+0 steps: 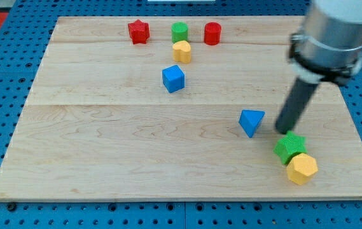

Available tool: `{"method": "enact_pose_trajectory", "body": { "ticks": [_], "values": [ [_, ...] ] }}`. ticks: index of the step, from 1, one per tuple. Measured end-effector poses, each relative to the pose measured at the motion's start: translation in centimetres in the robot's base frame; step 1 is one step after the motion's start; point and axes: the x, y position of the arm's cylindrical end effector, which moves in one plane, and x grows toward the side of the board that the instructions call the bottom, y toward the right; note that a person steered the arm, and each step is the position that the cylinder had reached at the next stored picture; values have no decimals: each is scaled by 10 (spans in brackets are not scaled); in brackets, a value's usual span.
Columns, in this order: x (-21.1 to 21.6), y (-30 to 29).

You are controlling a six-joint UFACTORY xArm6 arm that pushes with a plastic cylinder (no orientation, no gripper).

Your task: Put the blue triangle bottom of the blue cube

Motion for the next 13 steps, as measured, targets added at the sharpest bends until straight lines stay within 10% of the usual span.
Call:
{"method": "enact_pose_trajectory", "body": {
  "ticks": [1, 3, 5, 6, 8, 10, 13],
  "values": [
    [5, -88],
    [-9, -17],
    [-50, -70],
    [-36, -154],
    [13, -101],
    [24, -220],
    [-26, -183]
  ]
}}
